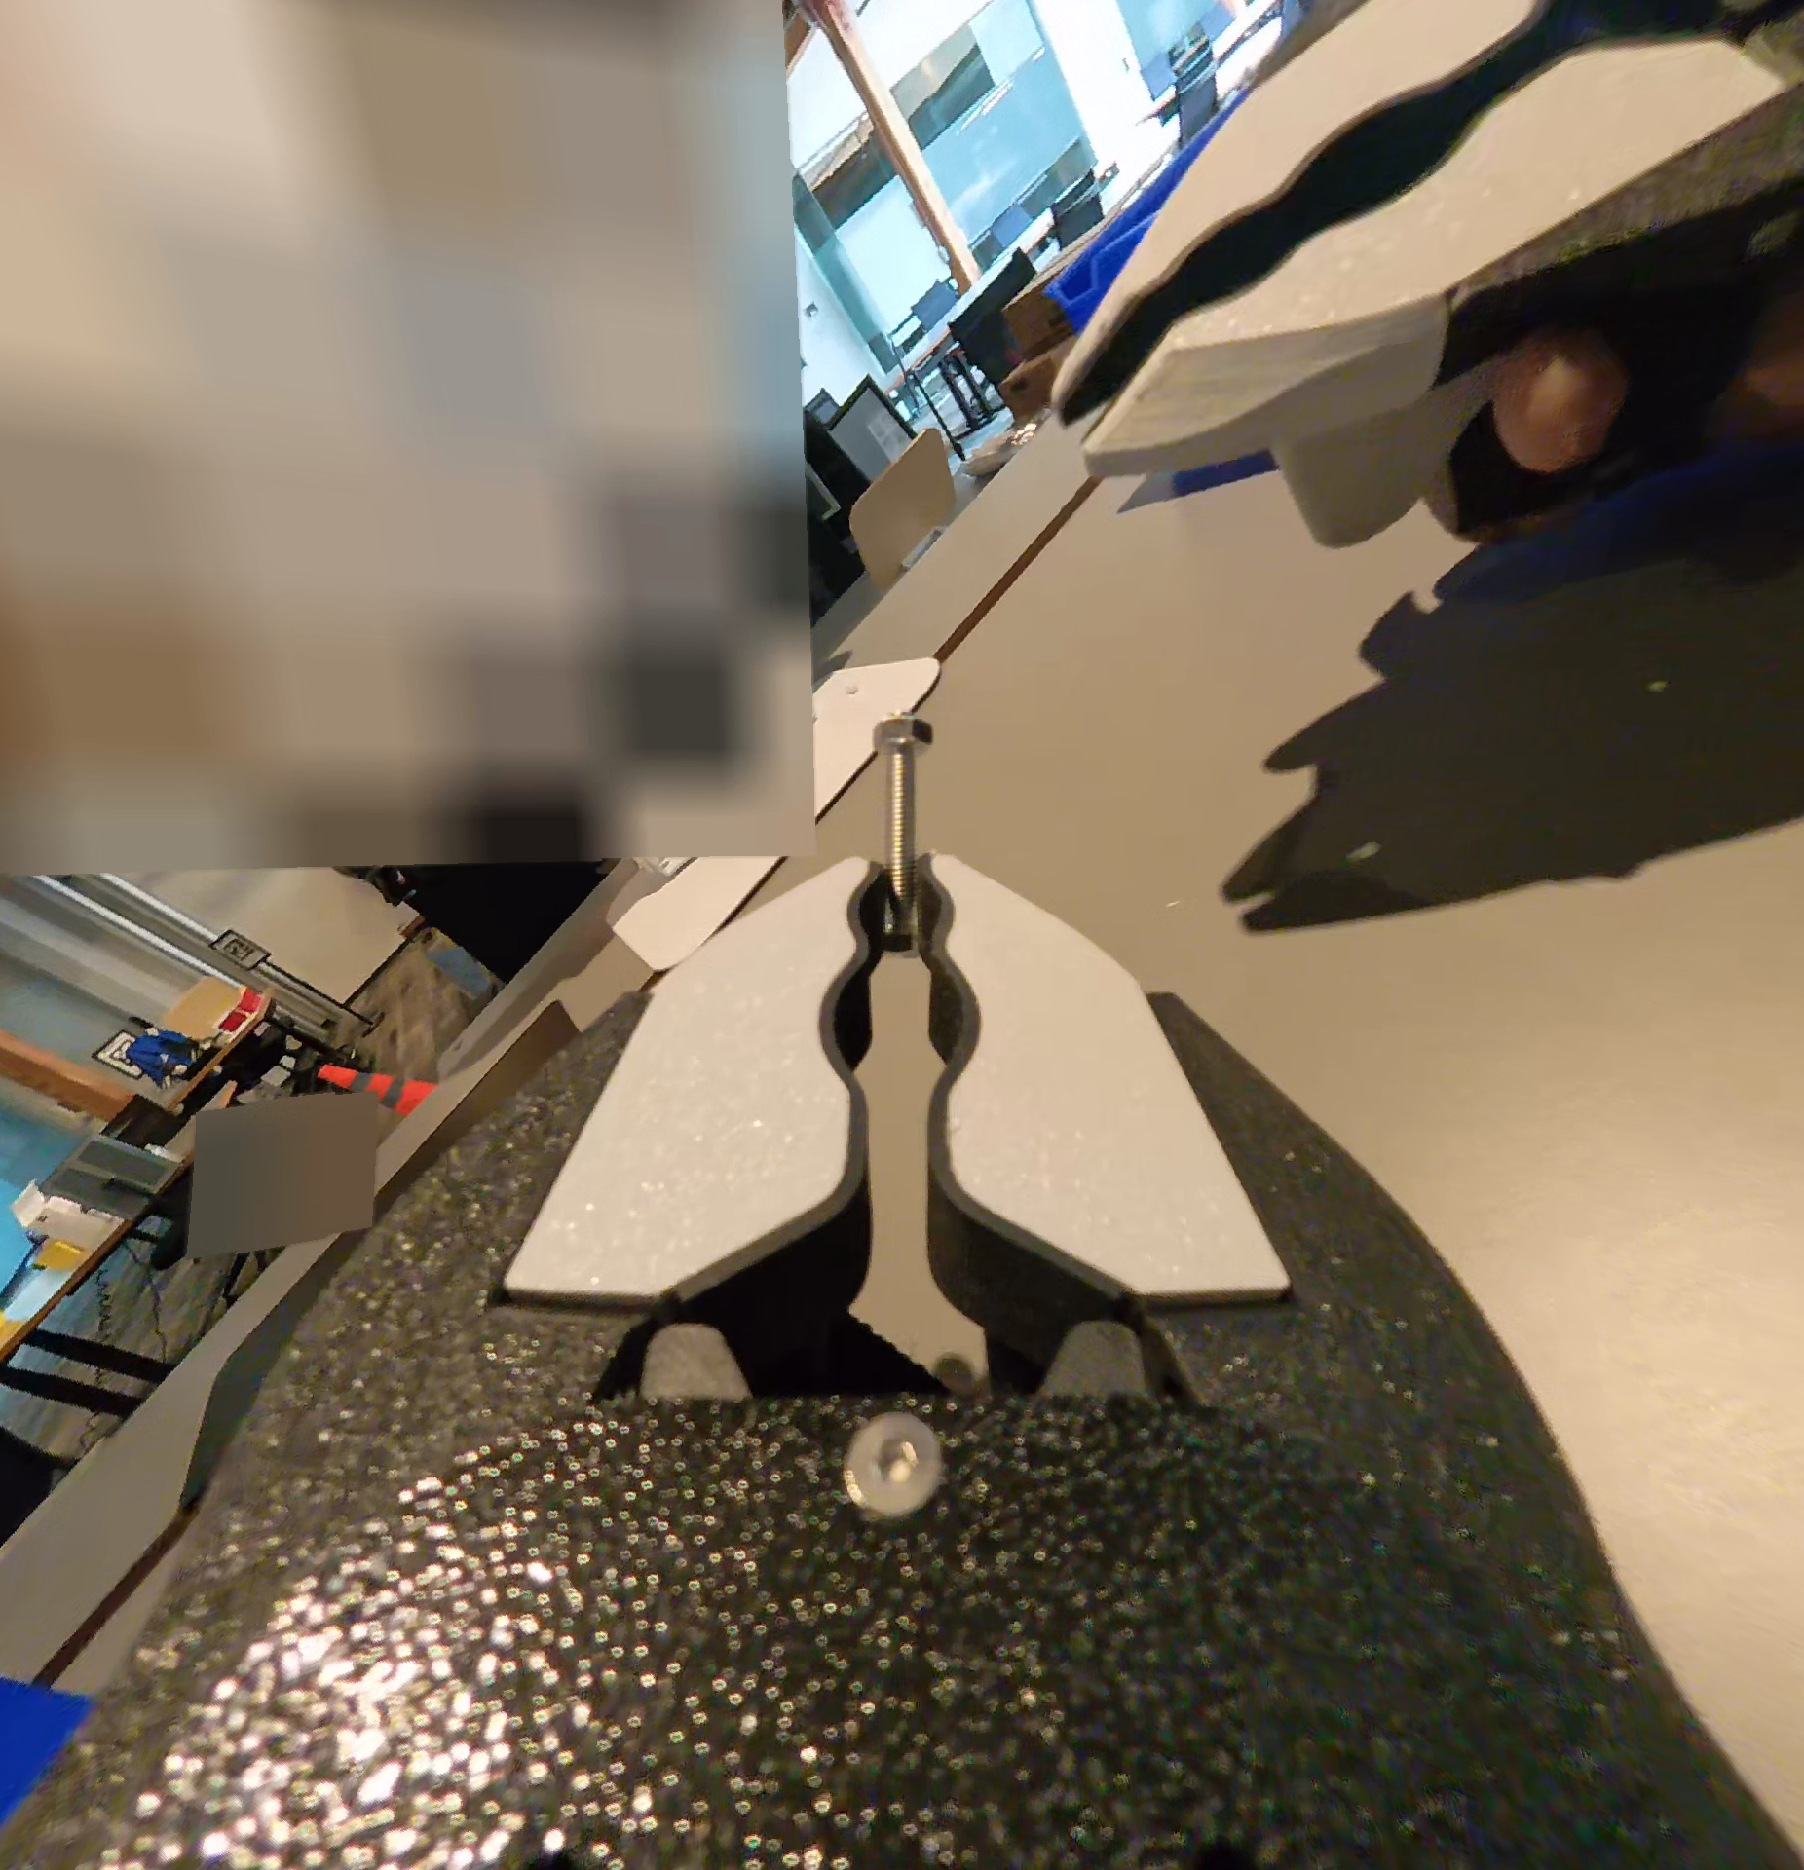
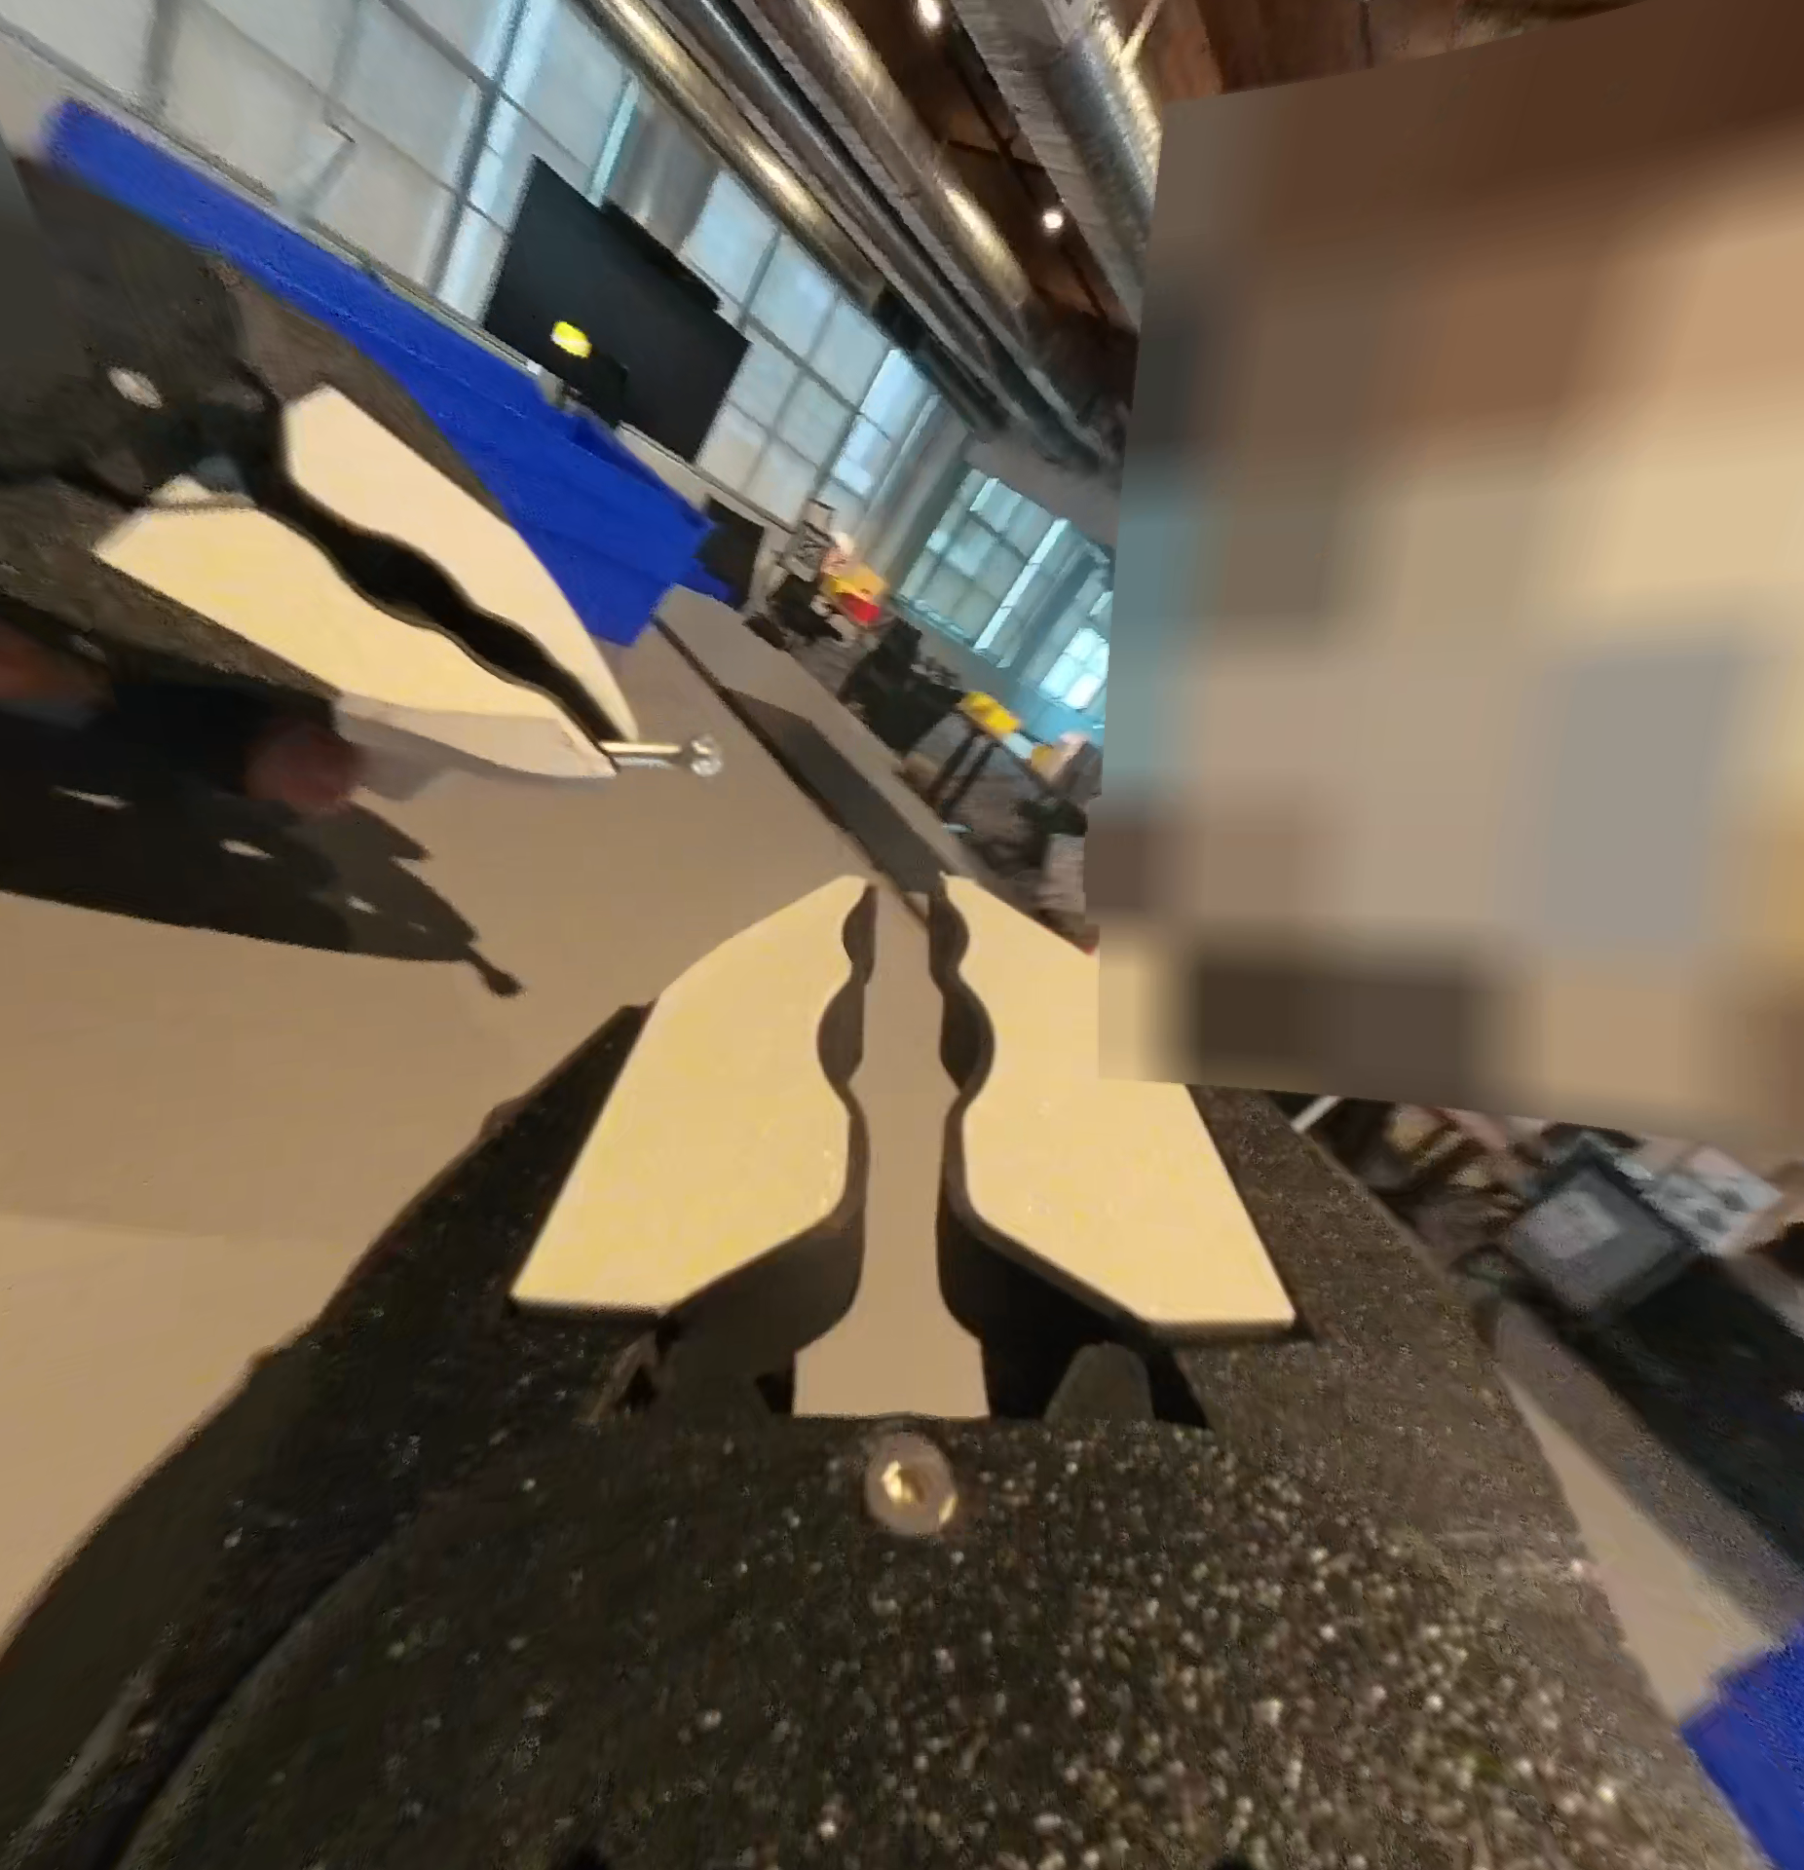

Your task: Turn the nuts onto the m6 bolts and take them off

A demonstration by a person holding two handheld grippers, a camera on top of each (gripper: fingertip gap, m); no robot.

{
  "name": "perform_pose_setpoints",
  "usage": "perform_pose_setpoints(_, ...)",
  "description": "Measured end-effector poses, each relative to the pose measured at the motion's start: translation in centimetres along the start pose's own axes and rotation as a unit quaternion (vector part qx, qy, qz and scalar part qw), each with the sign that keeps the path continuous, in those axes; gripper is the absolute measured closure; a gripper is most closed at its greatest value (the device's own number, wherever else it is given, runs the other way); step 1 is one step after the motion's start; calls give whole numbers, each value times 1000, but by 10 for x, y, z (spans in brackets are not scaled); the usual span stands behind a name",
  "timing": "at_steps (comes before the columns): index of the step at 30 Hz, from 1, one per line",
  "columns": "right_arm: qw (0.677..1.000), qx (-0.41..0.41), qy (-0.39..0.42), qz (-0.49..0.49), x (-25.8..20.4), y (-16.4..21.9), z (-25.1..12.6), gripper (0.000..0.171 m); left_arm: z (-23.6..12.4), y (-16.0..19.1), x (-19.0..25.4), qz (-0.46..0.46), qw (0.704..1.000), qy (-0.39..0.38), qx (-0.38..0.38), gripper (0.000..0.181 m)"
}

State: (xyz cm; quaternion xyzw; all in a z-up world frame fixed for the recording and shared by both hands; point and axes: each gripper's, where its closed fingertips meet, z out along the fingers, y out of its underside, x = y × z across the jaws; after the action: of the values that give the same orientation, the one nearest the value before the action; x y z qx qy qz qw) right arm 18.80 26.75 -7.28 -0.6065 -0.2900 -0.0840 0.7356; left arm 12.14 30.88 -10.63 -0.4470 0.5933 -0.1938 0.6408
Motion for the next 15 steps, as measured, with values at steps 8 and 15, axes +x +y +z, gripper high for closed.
perform_pose_setpoints(8,982,29,-100,159,-13,-9,-2,160,-1,-6,14,49,998,31,9,176)
perform_pose_setpoints(15,973,11,-145,179,-25,-6,3,151,-1,-4,26,88,994,60,6,176)
